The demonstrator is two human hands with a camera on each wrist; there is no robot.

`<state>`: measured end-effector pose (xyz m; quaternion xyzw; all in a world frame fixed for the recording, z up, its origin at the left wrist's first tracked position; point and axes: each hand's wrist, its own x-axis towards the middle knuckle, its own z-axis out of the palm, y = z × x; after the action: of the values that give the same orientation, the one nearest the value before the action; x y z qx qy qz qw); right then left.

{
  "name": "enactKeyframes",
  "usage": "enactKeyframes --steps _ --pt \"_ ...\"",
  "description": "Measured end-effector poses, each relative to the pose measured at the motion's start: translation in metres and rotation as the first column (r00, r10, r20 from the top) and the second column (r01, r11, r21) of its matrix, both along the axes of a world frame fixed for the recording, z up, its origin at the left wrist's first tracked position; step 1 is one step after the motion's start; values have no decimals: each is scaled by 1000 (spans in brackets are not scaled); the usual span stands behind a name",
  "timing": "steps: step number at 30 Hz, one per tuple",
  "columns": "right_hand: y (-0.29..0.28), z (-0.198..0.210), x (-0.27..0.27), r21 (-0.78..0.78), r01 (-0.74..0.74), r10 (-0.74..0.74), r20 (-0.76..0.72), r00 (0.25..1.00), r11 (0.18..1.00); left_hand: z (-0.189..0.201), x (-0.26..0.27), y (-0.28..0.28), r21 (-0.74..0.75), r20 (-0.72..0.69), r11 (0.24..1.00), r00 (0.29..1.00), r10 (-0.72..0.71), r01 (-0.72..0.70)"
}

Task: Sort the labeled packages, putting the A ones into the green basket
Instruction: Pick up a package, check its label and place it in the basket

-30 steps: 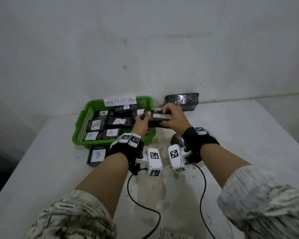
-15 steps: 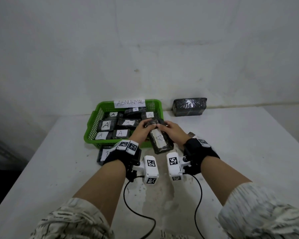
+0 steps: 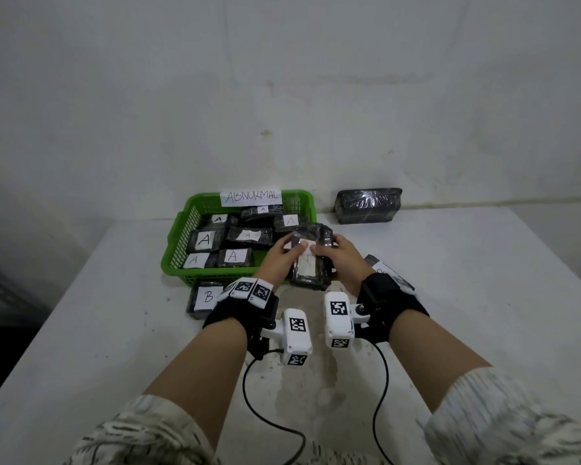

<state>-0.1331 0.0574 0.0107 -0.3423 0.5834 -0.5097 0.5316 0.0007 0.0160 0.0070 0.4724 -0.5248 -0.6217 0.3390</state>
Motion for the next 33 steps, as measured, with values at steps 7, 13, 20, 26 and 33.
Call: enactKeyframes --steps 7,13,20,26,33 --pt "5 0 1 46 -130 129 23 991 990 -2 3 0 -82 41 996 998 37 -34" --pt "6 -3 5 52 -116 113 52 992 992 3 7 -1 -6 40 1000 999 -17 18" --pt "8 -3 1 115 -182 182 10 983 977 -9 14 9 -46 54 997 997 59 -57" --pt "7 -2 -1 76 -137 139 -27 990 988 -2 9 3 9 113 1000 994 -2 1" --pt "10 -2 -4 79 -21 6 178 984 997 8 7 1 178 62 984 998 2 -13"
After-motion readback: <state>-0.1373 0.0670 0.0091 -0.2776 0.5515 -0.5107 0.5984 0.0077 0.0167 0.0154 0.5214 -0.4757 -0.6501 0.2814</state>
